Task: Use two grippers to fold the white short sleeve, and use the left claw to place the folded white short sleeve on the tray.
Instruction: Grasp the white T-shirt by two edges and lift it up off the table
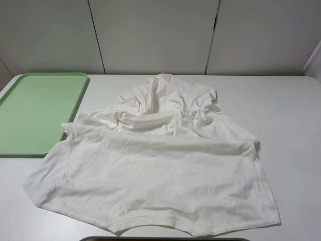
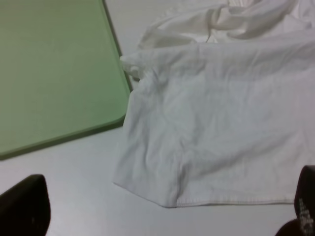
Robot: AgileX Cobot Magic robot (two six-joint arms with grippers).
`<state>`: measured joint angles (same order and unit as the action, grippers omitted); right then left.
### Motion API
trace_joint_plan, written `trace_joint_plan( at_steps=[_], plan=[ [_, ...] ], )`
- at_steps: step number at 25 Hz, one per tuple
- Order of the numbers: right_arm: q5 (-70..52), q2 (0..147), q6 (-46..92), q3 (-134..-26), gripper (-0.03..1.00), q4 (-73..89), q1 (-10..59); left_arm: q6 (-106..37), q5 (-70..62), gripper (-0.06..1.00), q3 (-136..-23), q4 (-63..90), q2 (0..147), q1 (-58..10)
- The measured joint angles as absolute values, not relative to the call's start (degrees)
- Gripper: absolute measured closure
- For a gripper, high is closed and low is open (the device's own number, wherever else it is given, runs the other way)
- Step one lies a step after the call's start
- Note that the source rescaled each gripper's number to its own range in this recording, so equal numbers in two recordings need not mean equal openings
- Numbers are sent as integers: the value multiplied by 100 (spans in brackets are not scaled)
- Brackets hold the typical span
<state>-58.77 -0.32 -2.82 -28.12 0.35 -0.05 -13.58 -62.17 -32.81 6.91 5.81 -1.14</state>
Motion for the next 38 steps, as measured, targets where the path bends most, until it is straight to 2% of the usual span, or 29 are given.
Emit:
trace_joint_plan(
  at_steps=[6, 13, 17, 23, 28, 38],
  plan=[
    [-5859, 1006, -104, -3380, -3, 145, -5, -1394, -6210, -5, -4017, 691, 1572, -114],
    [-5563, 3700, 873, -4454, -3, 717, 73, -1819, -6295, -4, -5316, 691, 3531, -114],
    [-5338, 4709, 1304, -4754, -3, 807, 583, -2369, -6335, -4, -5804, 642, 4570, -391],
    [-4919, 5873, 1773, -4982, -3, 796, 1598, -2765, -6278, -4, -6019, 496, 5649, -1534],
    [-4047, 6748, 2036, -4994, -3, 796, 2328, -3024, -6278, -4, -6019, 397, 6321, -2305],
    [-3224, 8231, 2273, -4994, -3, 708, 3204, -3406, -6019, -4, -6019, 385, 7214, -2456]
  ],
)
